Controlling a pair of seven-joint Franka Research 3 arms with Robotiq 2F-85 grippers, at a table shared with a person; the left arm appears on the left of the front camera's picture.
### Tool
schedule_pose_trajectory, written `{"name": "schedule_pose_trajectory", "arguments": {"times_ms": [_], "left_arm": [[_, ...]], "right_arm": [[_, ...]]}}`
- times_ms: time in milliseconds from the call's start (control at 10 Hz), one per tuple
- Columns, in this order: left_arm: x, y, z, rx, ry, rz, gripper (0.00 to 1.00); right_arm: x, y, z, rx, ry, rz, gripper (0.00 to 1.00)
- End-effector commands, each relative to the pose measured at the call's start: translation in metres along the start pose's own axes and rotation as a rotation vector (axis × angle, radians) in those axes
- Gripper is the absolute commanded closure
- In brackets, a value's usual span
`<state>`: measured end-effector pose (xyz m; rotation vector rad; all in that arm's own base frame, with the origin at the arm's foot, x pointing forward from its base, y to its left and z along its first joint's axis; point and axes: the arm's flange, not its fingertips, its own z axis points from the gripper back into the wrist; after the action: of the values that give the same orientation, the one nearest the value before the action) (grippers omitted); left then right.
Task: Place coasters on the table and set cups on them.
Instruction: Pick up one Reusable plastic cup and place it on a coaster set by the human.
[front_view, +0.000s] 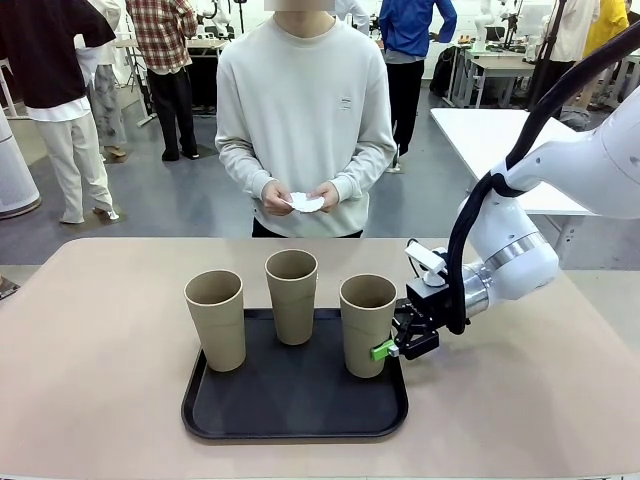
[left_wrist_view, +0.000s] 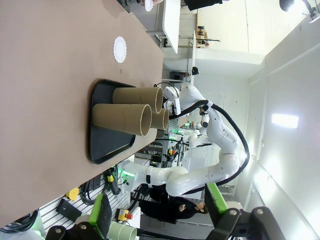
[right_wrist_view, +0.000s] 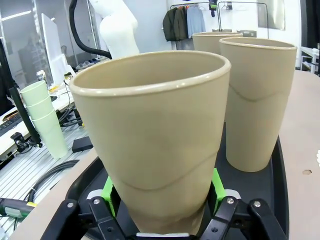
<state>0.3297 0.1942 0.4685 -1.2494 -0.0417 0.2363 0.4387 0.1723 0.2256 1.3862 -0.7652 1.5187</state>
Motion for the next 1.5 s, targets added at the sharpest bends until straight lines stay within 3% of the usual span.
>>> {"name": "schedule_pose_trajectory", "arguments": {"times_ms": [0,300,600,800,900,1100,1200,1400], "left_arm": [[-0.001,-0.001,0.001,-0.013,-0.003,-0.006,0.00],[-0.001,-0.001,0.001,-0.013,-0.003,-0.006,0.00],[-0.001,-0.001,0.001,-0.013,-0.003,-0.006,0.00],[-0.001,-0.001,0.001,-0.013,-0.003,-0.006,0.00],[-0.001,-0.001,0.001,-0.013,-0.003,-0.006,0.00],[-0.001,-0.001,0.001,-0.013,-0.003,-0.006,0.00],[-0.001,-0.001,0.001,-0.013,-0.003,-0.006,0.00],[-0.001,-0.001,0.001,-0.013,-0.003,-0.006,0.00]], "right_arm": [[0.006,-0.003,0.005,-0.030,-0.030,-0.014,1.00],[0.088,0.035,0.013,-0.234,-0.086,0.048,1.00],[0.153,0.037,0.032,-0.318,-0.119,0.038,1.00],[0.162,0.028,0.038,-0.393,-0.106,-0.089,1.00],[0.165,0.039,0.039,-0.298,-0.117,0.055,1.00],[0.165,0.039,0.039,-0.298,-0.117,0.055,1.00],[0.168,0.037,0.043,-0.325,-0.105,0.010,0.18],[0.192,0.030,0.037,-0.332,-0.099,-0.032,0.18]]}}
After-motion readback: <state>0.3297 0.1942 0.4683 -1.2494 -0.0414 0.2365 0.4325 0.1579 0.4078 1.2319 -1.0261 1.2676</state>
